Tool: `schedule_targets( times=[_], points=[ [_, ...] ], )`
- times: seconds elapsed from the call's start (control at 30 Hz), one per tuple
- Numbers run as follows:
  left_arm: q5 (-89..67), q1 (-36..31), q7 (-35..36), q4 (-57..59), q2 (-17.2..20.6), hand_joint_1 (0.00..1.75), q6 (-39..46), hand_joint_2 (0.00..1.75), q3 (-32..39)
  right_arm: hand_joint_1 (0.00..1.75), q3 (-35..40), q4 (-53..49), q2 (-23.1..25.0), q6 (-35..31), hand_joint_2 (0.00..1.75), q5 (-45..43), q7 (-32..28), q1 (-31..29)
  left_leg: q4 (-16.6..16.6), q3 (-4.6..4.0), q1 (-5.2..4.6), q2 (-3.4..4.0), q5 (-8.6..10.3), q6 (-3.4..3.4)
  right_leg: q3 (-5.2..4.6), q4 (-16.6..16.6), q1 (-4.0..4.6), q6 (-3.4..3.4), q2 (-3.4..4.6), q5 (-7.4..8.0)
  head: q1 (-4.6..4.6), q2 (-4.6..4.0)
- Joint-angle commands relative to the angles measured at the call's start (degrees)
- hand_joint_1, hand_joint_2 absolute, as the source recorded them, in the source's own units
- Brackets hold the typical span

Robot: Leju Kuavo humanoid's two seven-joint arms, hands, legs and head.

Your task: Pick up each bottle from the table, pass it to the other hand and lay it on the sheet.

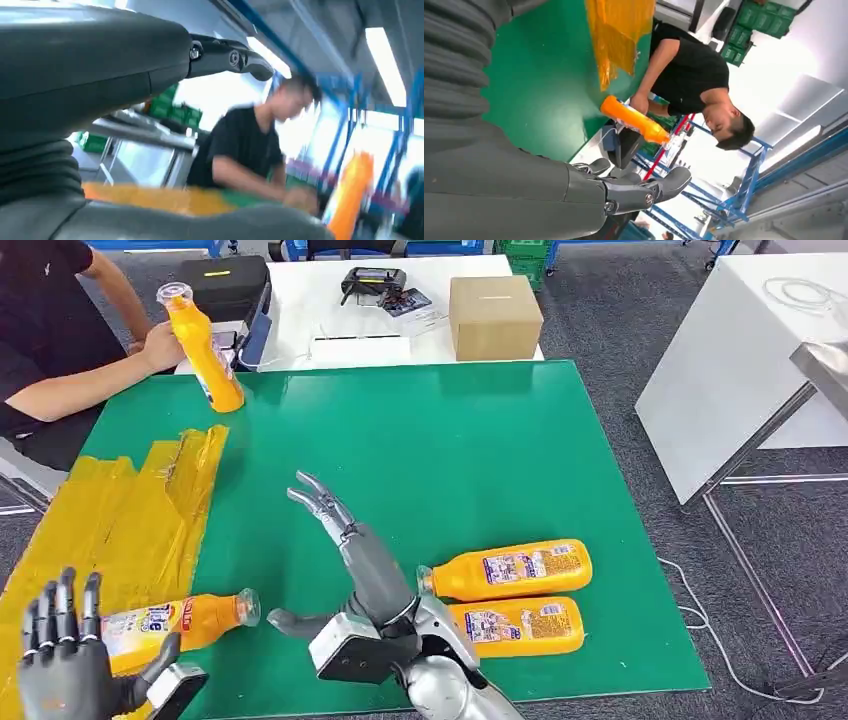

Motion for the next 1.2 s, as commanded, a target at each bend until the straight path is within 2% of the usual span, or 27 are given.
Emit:
schedule_targets(
  times=[0.03,0.1,0.2,0.57,0.63,0.7,0.77,0.83,0.87,0.93,1.03,1.1,1.13,1.2],
  points=[
    [7.7,-0.5,-2.8,-6.7,-2.5,0.0,0.3,0.0,2.5,0.0,2.6,1.9,-2.9,-0.3,1.75,-0.4,-0.3,-2.5,0.0,0.05,0.07,0.04,-0.03,0.05,0.1,-0.1,0.08,-0.05,-0.01,0.01,0.02,0.0],
    [15.3,-0.4,-2.8,-10.8,-1.0,0.0,0.3,0.0,0.5,0.0,3.1,1.9,-2.6,-0.6,1.75,-0.7,-0.4,-2.9,0.0,0.05,0.09,0.13,-0.05,0.05,0.08,-0.1,0.1,-0.04,0.08,0.03,0.02,0.0],
    [26.4,0.7,-2.8,-11.2,1.3,0.0,0.3,0.0,-3.2,0.0,3.3,0.8,-2.9,-2.1,1.75,0.3,1.6,-2.7,0.1,-0.03,0.06,0.05,-0.03,0.03,0.01,0.0,0.07,-0.04,-0.01,-0.01,0.02,0.0],
    [26.4,0.7,-2.8,-11.2,1.3,0.0,0.3,0.0,-3.2,0.0,3.3,0.8,-2.9,-2.1,1.75,0.3,1.6,-2.7,0.0,0.1,0.07,0.1,-0.03,0.06,0.13,-0.1,0.09,-0.05,0.03,0.02,0.02,0.0],
    [33.5,1.4,-2.8,-11.8,2.7,0.0,-0.8,0.0,-6.1,0.0,3.1,0.5,-3.5,-2.7,1.75,1.4,2.2,-2.3,0.0,0.07,0.07,0.05,-0.01,0.04,0.12,-0.1,0.09,-0.06,-0.02,0.02,0.02,0.0],
    [44.4,2.5,-2.8,-14.2,2.0,0.0,-8.8,0.0,-6.8,0.0,2.1,0.6,-5.5,-4.0,1.75,5.3,3.2,-0.3,0.0,0.05,0.04,-0.03,-0.01,0.02,0.1,-0.1,0.05,-0.03,-0.07,0.0,0.04,0.0],
    [60.7,3.6,-2.8,-16.9,-4.1,0.0,-31.3,0.0,-3.4,0.0,0.7,-1.3,-10.1,-4.4,1.75,9.7,3.5,1.9,-0.1,0.11,0.06,-0.06,-0.01,0.06,0.19,-0.2,0.08,-0.03,-0.12,0.0,0.02,0.0],
    [64.2,6.9,-2.8,-18.9,-4.1,0.0,-32.6,0.0,-7.1,0.0,0.0,-4.6,-14.4,-5.0,1.75,11.4,4.0,4.4,-0.1,0.18,0.1,-0.07,-0.05,0.11,0.31,-0.3,0.12,0.02,-0.13,0.01,0.02,0.0],
    [65.2,8.7,-2.8,-21.9,-4.1,0.0,-34.9,0.0,-9.0,0.0,-1.1,-7.0,-17.6,-3.6,1.75,13.6,4.0,6.6,-0.1,0.2,0.09,-0.07,-0.06,0.13,0.34,-0.3,0.1,0.03,-0.14,0.01,-0.02,0.0],
    [64.1,10.9,-2.8,-25.5,-4.1,0.0,-33.9,0.0,-12.1,0.0,-2.7,-8.8,-22.4,-1.8,1.75,16.3,4.5,9.6,0.0,0.04,0.04,-0.25,-0.04,0.11,0.18,-0.2,0.06,0.06,-0.28,-0.04,0.0,0.0],
    [61.8,11.1,-2.8,-25.1,-4.1,0.0,-32.5,0.0,-12.5,0.0,-5.3,-10.6,-27.6,-0.3,1.75,17.2,4.2,13.5,0.0,0.05,0.04,-0.29,-0.12,0.2,0.29,-0.4,0.06,0.08,-0.35,-0.06,0.02,0.0],
    [63.2,10.7,-2.8,-22.7,-4.1,0.0,-33.3,0.0,-10.6,0.0,-8.4,-12.1,-29.3,-1.5,1.75,20.1,5.9,16.4,0.0,0.06,-0.04,-0.31,-0.11,0.22,0.24,-0.4,-0.02,0.05,-0.35,-0.05,0.0,0.0],
    [63.7,10.4,-2.8,-21.7,-4.1,0.0,-33.4,0.0,-9.7,0.0,-9.8,-12.2,-29.6,-1.9,1.75,20.8,7.2,17.2,0.0,0.12,-0.03,-0.42,-0.17,0.26,0.42,-0.4,0.0,0.05,-0.48,-0.11,0.02,0.0],
    [65.6,9.7,-2.8,-19.6,-4.1,0.0,-35.0,0.0,-7.8,0.0,-12.2,-11.8,-29.3,-2.7,1.75,22.2,9.1,17.6,0.0,0.02,-0.14,-0.26,-0.14,0.24,0.17,-0.3,-0.12,0.04,-0.27,-0.05,0.0,0.0]
  ],
)
